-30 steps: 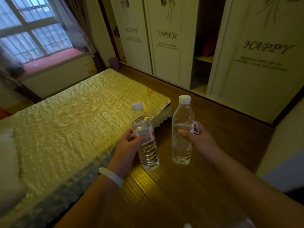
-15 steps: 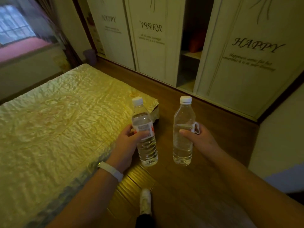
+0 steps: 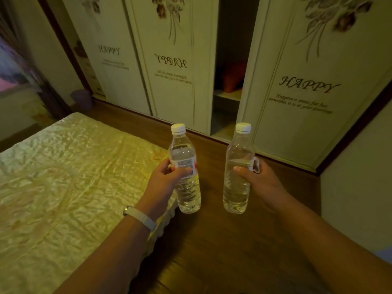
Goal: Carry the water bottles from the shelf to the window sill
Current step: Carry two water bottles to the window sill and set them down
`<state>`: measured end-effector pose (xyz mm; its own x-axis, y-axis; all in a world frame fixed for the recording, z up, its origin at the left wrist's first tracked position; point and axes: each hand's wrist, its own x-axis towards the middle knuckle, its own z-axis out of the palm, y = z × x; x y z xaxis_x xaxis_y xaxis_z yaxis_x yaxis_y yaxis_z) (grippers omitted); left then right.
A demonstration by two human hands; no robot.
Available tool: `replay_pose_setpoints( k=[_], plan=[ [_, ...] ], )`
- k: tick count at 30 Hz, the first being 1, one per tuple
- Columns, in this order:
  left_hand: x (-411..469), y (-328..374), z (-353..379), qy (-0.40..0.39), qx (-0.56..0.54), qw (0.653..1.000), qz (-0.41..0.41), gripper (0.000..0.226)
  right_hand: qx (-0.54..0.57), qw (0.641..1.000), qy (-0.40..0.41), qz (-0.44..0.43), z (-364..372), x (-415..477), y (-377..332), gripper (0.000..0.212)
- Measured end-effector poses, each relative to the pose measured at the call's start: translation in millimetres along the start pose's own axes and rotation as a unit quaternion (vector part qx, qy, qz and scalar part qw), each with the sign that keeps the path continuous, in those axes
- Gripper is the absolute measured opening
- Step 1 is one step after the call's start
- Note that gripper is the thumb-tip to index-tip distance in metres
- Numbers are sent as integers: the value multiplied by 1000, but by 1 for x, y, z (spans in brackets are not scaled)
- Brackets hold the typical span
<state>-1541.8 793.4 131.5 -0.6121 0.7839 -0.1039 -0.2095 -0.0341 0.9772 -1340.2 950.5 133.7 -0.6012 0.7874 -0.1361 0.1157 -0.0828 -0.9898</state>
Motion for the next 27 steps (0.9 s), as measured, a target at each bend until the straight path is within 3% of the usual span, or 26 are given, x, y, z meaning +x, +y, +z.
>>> replay_pose_setpoints(
  k=[4, 16, 24, 27],
  plan=[
    [51, 6, -1, -5, 1, 1000, 0, 42, 1, 1000, 4, 5, -2, 44, -3, 70],
    [235, -2, 51, 3, 29, 1000, 0, 47, 29, 999, -22, 9, -53, 242, 3, 45],
    [364, 18, 107, 13, 36, 999, 14, 53, -44, 998, -41, -11, -110, 373, -33, 70],
    [402, 31, 121, 7, 42, 999, 25, 50, -47, 998, -40, -21, -120, 412, -42, 62]
  ],
)
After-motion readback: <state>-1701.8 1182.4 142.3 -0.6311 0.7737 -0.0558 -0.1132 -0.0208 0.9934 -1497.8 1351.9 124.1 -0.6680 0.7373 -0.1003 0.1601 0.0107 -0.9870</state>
